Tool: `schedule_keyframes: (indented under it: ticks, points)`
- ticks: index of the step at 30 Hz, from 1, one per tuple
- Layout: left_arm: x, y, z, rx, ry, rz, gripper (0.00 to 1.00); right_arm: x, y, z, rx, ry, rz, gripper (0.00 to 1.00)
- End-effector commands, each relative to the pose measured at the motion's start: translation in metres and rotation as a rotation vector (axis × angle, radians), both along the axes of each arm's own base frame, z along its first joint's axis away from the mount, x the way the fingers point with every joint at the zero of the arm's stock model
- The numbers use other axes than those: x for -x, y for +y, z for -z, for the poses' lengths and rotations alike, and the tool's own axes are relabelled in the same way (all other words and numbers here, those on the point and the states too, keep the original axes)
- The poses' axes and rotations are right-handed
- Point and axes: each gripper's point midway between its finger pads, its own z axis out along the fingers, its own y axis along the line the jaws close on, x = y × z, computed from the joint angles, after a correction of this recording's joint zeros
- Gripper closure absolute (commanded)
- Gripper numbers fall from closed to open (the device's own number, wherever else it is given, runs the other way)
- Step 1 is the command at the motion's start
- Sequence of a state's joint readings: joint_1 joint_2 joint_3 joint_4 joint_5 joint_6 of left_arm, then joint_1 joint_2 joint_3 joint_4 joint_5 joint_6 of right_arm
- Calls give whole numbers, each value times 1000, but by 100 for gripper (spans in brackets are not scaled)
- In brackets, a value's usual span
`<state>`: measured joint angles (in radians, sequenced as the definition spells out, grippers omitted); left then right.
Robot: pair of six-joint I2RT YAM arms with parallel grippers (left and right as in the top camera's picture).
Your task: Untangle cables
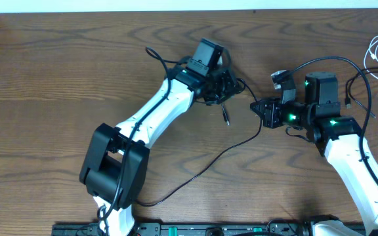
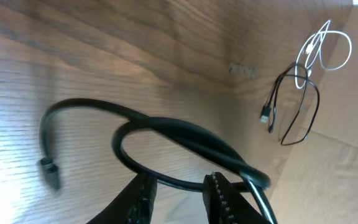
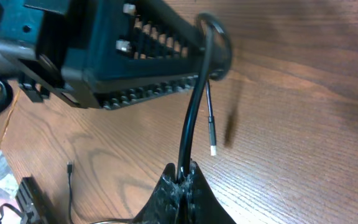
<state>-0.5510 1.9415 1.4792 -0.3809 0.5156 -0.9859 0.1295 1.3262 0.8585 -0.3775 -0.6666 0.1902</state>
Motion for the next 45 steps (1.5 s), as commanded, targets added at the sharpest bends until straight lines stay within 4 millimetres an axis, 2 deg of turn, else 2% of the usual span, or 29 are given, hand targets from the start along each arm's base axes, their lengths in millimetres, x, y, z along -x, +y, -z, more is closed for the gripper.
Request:
schedule_keyframes:
  ticks: [1,9,14,17,19,20,25,28,32,33,35,39,42,45]
  points:
    - [-11,2,13,-36,17,-103,69,-1,3,-11,-25,-14,-6,99]
    - [-15,7,25,-67,44,-168,68,0,3,-10,-25,-13,-6,99]
    - [-11,4,49,-85,105,-189,68,0,3,-10,-25,-12,-6,99]
    - [-15,7,55,-106,97,-205,70,0,3,-10,-25,-11,-6,99]
    - [-19,12,56,-129,74,-217,77,0,3,-10,-25,-11,-6,99]
    - [-22,15,57,-144,61,-231,93,0,3,-10,-25,-11,-5,99]
    - [-24,18,55,-172,-5,-152,92,0,3,-10,-30,4,4,99]
    - [-24,18,47,-199,-96,-38,93,1,2,-8,-29,17,15,99]
    - [-17,9,13,-168,-240,137,92,0,0,-7,-31,34,39,99]
    - [-12,4,-6,-142,-300,201,92,-2,-2,-6,-27,45,64,99]
    - [-6,0,-24,-106,-347,254,92,-4,-3,-6,-27,46,78,99]
    - [7,-9,-50,-26,-385,325,92,-8,-4,-7,-24,33,88,99]
    - [16,-15,-57,23,-384,370,93,-11,-4,-5,-29,36,99,99]
    - [24,-18,-55,31,-371,403,93,-17,-4,-4,-35,29,109,99]
